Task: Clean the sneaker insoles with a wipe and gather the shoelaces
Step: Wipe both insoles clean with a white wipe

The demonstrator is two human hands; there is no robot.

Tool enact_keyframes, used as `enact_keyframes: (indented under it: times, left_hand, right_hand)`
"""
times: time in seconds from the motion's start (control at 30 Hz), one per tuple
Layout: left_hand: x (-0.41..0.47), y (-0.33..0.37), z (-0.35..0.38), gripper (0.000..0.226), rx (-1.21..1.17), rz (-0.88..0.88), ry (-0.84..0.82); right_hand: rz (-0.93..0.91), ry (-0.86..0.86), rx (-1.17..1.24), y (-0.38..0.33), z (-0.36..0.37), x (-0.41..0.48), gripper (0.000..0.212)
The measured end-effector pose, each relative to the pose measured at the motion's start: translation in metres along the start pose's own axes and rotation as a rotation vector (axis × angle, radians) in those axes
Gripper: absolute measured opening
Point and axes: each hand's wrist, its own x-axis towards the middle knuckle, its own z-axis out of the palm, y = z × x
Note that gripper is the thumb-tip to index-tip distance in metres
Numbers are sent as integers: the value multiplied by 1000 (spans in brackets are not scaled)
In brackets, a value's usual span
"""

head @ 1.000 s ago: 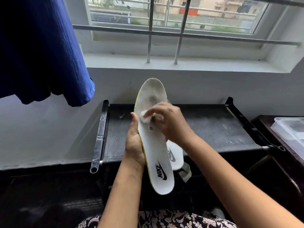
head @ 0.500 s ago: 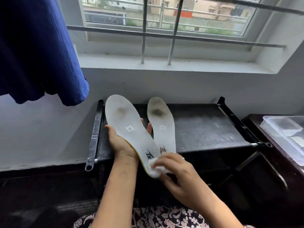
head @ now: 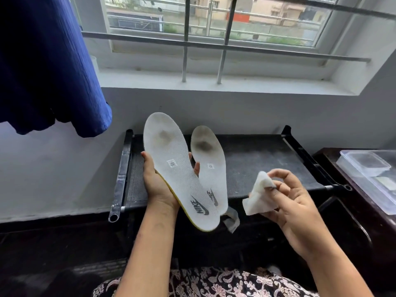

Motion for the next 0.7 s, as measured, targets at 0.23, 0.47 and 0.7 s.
enact_keyframes:
  times: [0.23,0.47,0.7]
  left_hand:
    - [-1,-9,2,50,0,-84,-130]
    - [-6,-11,6,51,61,-202,-221]
    - [-9,-9,8,53,130,-257,-290]
  right_hand:
    - [15,80,44,3,33,16,16]
    - [-496,108,-613,-16,81,84,34]
    - [-743,164,-1047,-20,91,144,31]
